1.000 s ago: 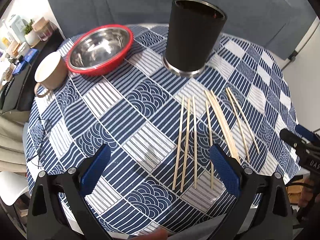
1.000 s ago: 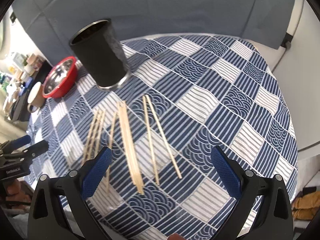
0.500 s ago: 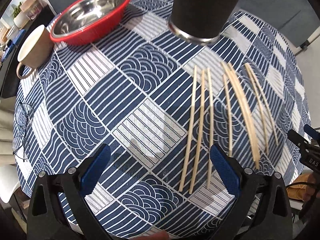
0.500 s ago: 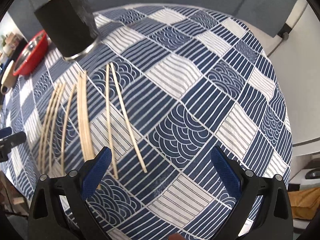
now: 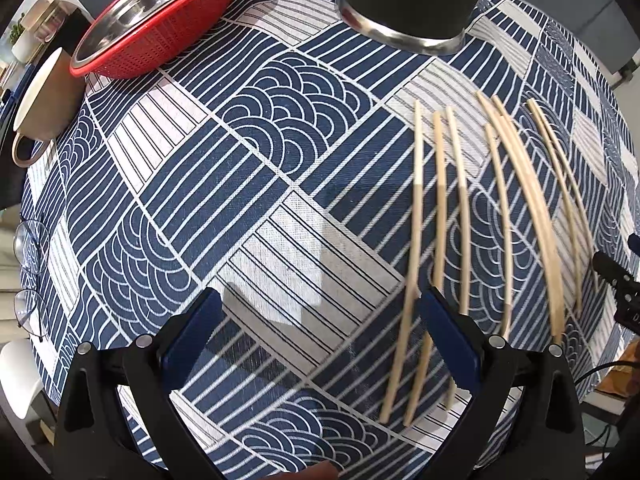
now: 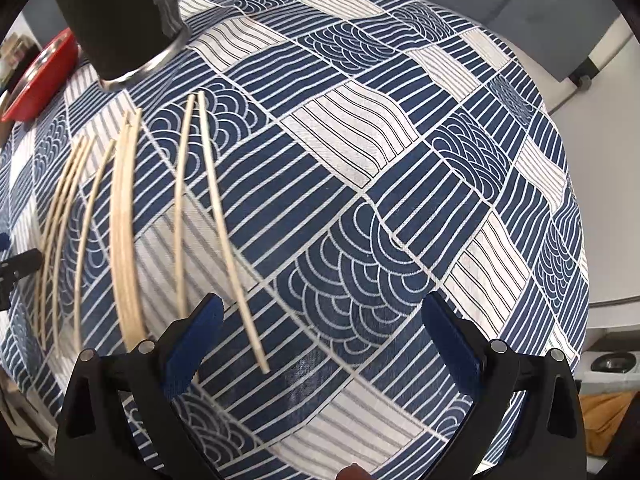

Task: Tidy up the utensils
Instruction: 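Lower the left and right tools toward the wooden sticks on the cloth, then close the left tool on one wooden stick while the right tool grasps another stick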

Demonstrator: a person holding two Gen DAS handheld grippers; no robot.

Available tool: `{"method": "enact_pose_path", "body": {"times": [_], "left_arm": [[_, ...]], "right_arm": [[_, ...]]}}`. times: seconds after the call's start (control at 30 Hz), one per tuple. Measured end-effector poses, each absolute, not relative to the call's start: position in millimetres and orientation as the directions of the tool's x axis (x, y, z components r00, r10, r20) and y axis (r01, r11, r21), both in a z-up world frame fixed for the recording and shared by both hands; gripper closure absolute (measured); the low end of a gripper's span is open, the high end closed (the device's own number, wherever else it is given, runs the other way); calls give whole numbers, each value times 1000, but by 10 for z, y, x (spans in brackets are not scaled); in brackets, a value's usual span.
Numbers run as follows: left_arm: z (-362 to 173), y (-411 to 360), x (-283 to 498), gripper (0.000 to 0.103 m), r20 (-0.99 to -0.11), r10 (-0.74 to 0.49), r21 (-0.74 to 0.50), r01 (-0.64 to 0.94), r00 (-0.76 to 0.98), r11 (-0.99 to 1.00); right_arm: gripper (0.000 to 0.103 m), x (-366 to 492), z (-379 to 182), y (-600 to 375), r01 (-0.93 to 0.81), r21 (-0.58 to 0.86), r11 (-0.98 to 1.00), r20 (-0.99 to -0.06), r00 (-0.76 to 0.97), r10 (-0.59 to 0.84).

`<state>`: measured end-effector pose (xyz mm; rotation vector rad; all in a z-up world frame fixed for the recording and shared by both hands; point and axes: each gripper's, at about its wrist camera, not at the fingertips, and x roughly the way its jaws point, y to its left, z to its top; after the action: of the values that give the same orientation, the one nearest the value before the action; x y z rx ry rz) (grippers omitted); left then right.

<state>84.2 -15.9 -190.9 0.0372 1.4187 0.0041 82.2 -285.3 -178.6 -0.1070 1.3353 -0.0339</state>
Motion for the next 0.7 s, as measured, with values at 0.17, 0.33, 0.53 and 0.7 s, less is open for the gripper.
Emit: {"method": "enact_pose_path", "body": {"times": [0.17,0.33,0.53,0.7], "left_arm": [[-1996,-134,869,4,-987,9,14,31,162,999],[-1998,-149,867,4,-983,0,12,65,183,998],[-1934,-109,840,4,-977,-8,12,94,214,995],[-1948,-113,808,4,-976,-11,12,103,215,995]], "right_arm": [[8,917,-1871,-2882,-54,-74,996,-973,221,-61],[8,987,-1911,-2888,-61,-27,998,-978,208,-14],[7,1107,-1981,-3003,-59,23,998,-983,182,34],[7,1119,-2005,-3059,-56,27,998,-980,196,37]]}}
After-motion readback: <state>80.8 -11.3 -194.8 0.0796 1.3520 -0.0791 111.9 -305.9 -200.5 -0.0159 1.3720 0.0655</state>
